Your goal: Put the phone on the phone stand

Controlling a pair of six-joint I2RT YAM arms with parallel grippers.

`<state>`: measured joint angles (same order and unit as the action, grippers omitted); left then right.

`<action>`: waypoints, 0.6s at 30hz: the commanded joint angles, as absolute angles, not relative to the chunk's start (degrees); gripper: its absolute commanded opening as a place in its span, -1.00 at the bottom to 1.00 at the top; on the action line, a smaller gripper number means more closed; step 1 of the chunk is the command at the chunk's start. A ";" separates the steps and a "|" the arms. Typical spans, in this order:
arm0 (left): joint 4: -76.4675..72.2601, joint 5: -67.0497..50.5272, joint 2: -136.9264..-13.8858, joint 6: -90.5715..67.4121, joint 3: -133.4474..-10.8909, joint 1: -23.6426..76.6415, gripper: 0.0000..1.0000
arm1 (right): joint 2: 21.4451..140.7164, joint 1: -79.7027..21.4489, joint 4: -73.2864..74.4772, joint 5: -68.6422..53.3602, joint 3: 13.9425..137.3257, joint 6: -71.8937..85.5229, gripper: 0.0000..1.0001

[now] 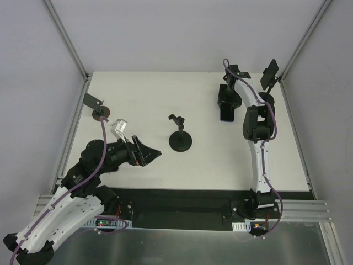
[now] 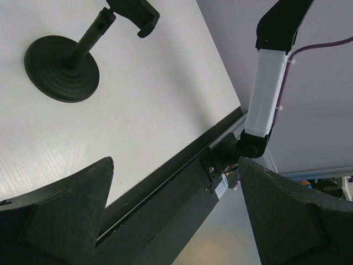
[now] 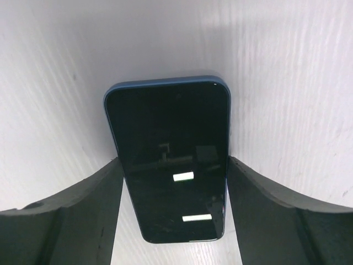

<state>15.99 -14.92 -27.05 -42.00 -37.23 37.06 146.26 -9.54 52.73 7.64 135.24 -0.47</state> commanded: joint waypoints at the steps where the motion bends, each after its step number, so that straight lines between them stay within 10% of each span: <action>1: 16.26 -16.17 -24.79 -43.42 -36.13 36.83 0.90 | 140.56 -10.63 56.35 1.59 125.00 0.97 -0.34; 18: 9.78 -26.45 -16.35 -52.55 -21.81 37.35 0.78 | 93.21 -12.39 19.82 -14.75 60.32 7.64 -0.99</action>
<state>16.05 -21.65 -16.73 -48.34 -25.98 37.06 105.12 -11.99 32.67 -6.81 69.54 2.42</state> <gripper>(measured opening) 0.890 0.709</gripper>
